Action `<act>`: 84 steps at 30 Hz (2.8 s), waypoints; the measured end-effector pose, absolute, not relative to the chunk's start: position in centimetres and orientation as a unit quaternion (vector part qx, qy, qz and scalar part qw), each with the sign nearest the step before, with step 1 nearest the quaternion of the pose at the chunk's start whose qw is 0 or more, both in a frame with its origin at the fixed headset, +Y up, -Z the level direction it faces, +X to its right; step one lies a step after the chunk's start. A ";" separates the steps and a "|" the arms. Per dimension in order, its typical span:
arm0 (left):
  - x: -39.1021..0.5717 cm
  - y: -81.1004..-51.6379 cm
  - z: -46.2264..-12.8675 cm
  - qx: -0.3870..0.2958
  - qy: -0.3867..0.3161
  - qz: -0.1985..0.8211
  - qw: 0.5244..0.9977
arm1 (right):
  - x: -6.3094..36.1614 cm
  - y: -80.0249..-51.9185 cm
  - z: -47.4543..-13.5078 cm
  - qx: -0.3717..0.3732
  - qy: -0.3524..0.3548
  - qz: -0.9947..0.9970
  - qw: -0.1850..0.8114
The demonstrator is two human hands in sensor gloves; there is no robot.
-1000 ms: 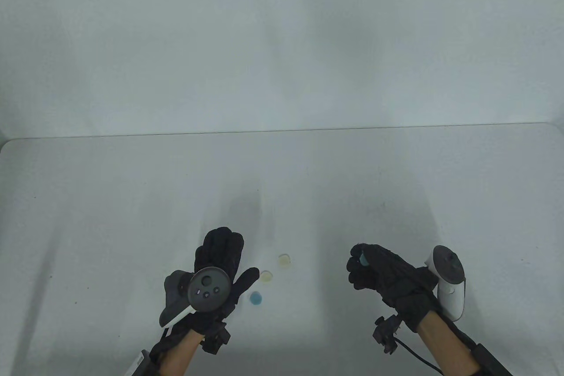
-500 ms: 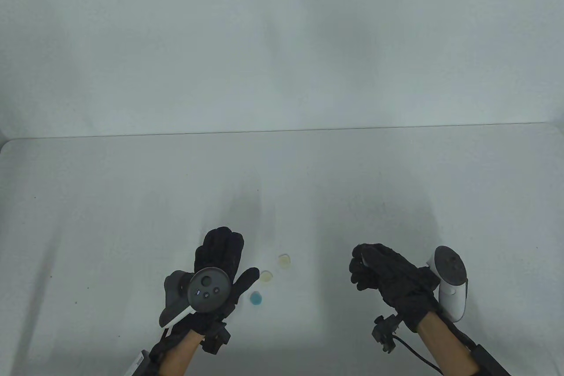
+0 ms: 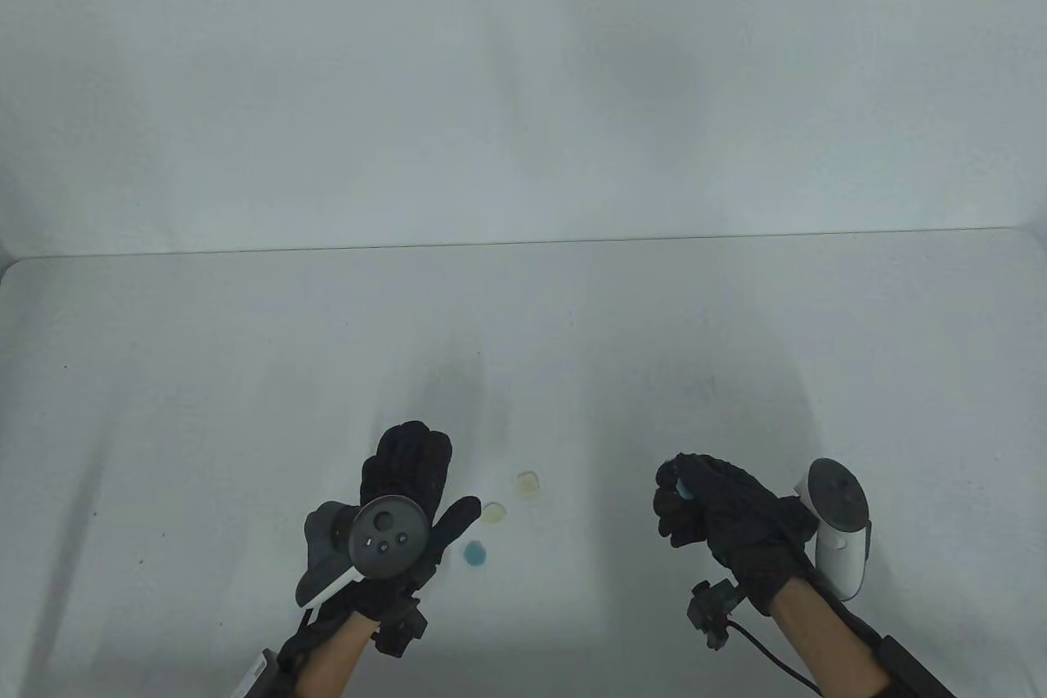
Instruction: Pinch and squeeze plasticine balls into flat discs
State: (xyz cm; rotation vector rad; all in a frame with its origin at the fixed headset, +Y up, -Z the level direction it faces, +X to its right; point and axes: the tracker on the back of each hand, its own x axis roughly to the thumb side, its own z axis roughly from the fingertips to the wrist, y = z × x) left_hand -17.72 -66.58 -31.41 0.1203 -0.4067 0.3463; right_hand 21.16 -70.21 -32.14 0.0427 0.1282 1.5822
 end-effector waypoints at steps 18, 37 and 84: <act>-17.7 -66.6 -31.4 0.061 -0.203 0.171 0.962 | 21.4 -70.8 -32.5 0.041 0.093 0.679 0.727; -17.7 -66.5 -31.3 0.063 -0.206 0.174 0.961 | 21.4 -71.1 -32.7 0.057 0.113 0.663 0.738; -17.8 -66.4 -31.3 0.070 -0.208 0.180 0.959 | 20.8 -70.1 -32.5 0.043 0.108 0.744 0.658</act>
